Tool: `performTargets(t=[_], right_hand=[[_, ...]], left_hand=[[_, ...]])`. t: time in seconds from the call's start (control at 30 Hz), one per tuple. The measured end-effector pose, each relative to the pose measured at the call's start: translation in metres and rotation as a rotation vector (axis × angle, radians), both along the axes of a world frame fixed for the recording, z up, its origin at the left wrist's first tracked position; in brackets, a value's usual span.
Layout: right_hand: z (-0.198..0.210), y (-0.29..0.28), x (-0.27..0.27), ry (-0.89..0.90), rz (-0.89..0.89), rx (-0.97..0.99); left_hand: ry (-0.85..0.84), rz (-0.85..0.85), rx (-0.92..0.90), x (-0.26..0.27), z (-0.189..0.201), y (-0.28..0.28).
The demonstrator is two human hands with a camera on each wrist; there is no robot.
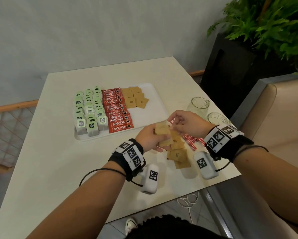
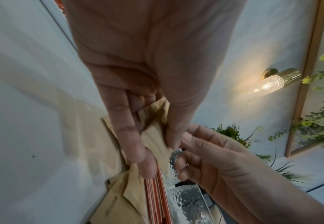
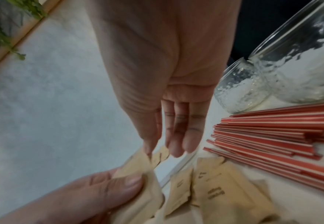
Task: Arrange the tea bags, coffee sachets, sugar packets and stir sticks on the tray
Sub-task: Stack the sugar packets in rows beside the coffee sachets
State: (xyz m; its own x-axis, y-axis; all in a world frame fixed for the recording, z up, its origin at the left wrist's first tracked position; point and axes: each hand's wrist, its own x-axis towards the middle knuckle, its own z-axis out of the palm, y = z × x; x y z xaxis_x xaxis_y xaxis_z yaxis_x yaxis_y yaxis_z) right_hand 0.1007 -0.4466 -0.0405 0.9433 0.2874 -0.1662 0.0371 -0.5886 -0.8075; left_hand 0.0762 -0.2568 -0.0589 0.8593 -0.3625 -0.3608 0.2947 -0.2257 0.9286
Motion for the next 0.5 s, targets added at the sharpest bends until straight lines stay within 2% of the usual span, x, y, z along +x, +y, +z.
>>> performTargets(t=[0.07,0.17,0.4,0.5], right_hand=[[-0.009,-0.007,0.001,-0.021,0.008,-0.207],[-0.027,-0.010,-0.006,0.036,0.108,-0.483],[-0.038,-0.005,-0.008,-0.013,0.008,-0.465],[-0.038,-0.006,-0.005,0.017,-0.010,-0.466]], left_hand=[[0.035,0.078,0.019,0.001,-0.004,0.004],[0.074,0.137,0.031,0.002,-0.008,0.008],[0.170,0.226,-0.013,-0.004,-0.010,0.010],[0.193,0.236,0.005,-0.003,-0.012,0.009]])
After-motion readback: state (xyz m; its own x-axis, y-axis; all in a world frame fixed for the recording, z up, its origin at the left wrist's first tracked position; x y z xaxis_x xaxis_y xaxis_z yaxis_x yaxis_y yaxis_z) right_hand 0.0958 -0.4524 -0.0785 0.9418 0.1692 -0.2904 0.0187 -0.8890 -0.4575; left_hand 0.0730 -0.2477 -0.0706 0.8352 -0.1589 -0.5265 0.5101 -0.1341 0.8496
